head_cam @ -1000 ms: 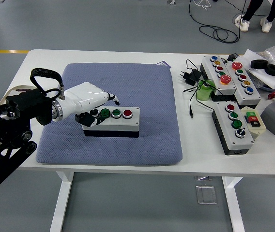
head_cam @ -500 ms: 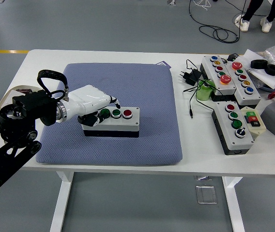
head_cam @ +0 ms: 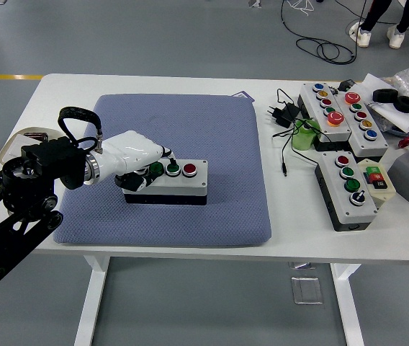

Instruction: Pick up the button,place it on the desk,press the button,press the button

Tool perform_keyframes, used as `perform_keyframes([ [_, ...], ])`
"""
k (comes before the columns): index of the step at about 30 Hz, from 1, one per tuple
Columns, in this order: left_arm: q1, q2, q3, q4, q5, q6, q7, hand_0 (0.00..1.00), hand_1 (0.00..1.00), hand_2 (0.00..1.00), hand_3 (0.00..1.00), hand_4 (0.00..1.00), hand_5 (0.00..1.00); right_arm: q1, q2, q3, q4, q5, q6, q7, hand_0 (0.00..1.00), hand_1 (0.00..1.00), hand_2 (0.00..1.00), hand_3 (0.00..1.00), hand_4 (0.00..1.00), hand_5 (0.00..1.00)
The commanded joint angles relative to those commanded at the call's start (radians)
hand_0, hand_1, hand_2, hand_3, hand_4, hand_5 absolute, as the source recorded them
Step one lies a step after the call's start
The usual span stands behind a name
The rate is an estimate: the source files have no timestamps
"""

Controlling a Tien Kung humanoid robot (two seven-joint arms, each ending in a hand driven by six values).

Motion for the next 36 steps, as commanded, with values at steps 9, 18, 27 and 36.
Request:
perform_keyframes([
  [9, -0.006, 0.002, 0.011, 0.014, 0.0, -0.017, 0.0, 0.056, 0.002, 0.002, 0.765, 0.44, 0.002, 0.002, 0.0, 0.0, 0.0, 0.0, 0.0, 0.0, 0.666, 0.648, 0.742, 0.594, 0.384, 0.215],
  [18, -0.014, 0.007, 0.017, 0.015, 0.0, -0.066, -0.015, 0.059, 0.002, 0.002, 0.755, 0.449, 0.002, 0.002, 0.0, 0.001, 0.0, -0.001, -0.001, 0.001, 0.665, 0.648, 0.741, 0.593, 0.383, 0.216],
  [27, -0.01, 0.007, -0.006, -0.002, 0.0, -0.01, -0.006, 0.058, 0.002, 0.002, 0.756, 0.439, 0.002, 0.002, 0.0, 0.001, 0.0, 0.0, -0.001, 0.001, 0.665, 0.648, 0.742, 0.593, 0.383, 0.216],
  [36, -0.017, 0.001, -0.009, -0.057, 0.0, 0.046, 0.003, 0.057, 0.002, 0.002, 0.752, 0.439, 0.002, 0.002, -0.001, -0.001, 0.0, 0.0, 0.0, 0.0, 0.665, 0.648, 0.741, 0.593, 0.383, 0.214],
])
